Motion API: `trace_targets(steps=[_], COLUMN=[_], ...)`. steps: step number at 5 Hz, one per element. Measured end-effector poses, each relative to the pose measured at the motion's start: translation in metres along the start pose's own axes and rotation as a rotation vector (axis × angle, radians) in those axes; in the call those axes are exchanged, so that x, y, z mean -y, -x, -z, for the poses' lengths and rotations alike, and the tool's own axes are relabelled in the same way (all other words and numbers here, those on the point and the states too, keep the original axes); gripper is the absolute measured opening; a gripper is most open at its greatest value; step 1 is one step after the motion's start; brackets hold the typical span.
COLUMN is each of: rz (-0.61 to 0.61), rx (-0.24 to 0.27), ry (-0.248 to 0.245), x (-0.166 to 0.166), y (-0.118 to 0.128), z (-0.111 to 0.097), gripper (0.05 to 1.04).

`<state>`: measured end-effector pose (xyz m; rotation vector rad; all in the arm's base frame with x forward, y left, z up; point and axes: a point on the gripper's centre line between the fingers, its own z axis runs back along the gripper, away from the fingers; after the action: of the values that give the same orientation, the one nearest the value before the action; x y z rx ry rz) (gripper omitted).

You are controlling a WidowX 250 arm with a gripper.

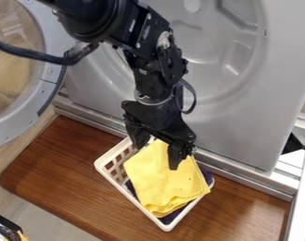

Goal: Moved the basket at the lower right

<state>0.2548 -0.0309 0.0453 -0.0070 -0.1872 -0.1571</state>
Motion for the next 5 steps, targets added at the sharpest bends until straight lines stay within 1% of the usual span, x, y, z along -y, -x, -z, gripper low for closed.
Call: trace_targets(steps=[1, 2, 3, 4, 5], rz=[0.005, -0.008, -0.009, -0.003, -0.029], rx=[-0.025, -0.064, -0.065, -0.069, -0.113], ry=[0.001, -0.008, 0.017, 0.047, 0.082], x=[0.0, -0.02, -0.041, -0.062, -0.079], y=[0.003, 0.01, 0.008, 0.009, 0.015], z=[0.004, 0.003, -0.002, 0.0, 0.019], gripper=[1.001, 1.001, 1.001, 1.001, 1.001])
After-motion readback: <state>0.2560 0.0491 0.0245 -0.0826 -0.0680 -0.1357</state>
